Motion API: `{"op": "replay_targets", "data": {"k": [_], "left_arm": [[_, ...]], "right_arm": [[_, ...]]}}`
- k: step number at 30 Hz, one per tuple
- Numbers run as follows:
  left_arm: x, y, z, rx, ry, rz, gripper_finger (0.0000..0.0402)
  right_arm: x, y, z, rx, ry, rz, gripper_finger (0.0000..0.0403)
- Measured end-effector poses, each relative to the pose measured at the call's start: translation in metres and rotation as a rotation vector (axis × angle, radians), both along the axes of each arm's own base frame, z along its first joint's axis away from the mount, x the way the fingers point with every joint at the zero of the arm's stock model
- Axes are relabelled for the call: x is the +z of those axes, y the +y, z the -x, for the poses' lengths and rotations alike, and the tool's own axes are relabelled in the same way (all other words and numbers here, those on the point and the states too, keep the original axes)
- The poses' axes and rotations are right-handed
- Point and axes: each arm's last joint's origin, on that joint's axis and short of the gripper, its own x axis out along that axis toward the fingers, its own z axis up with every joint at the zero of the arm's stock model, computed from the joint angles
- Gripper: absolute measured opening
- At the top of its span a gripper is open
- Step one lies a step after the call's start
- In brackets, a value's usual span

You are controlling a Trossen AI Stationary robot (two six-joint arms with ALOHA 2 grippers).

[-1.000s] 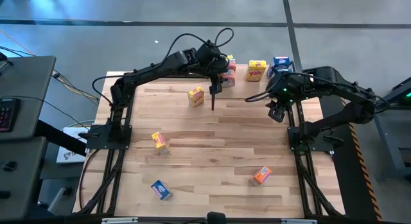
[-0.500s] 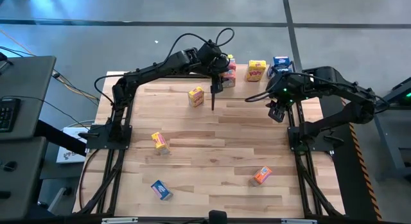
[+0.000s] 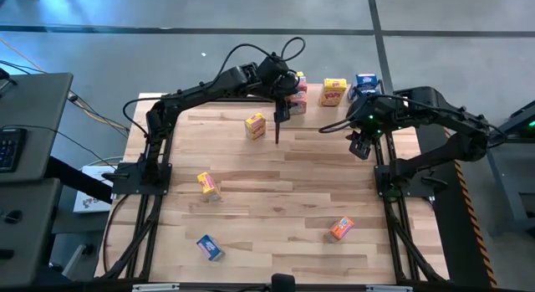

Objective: Stack cereal on shelf
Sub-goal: Put the top orange cereal box on the shelf aligned with the other orange cereal box

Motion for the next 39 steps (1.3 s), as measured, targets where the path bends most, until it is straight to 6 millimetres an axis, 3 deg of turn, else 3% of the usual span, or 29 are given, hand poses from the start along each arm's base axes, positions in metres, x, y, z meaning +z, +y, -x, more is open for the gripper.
{"op": "replay_targets", "data": {"k": [7,24,39], "left_arm": [[-0.001,0.001,0.000,0.008,0.007,-0.005,0.0201],[0.001,0.001,-0.001,0.026,-0.010,-0.027,0.0203],[0.030,-0.009,0.015,0.052,-0.045,-0.074,0.0203]], "right_arm": [[0.000,0.000,0.000,0.000,0.000,0.000,0.0177],[0.000,0.000,0.000,0.000,0.000,0.000,0.0177],[0.000,0.000,0.000,0.000,0.000,0.000,0.0177]]}}
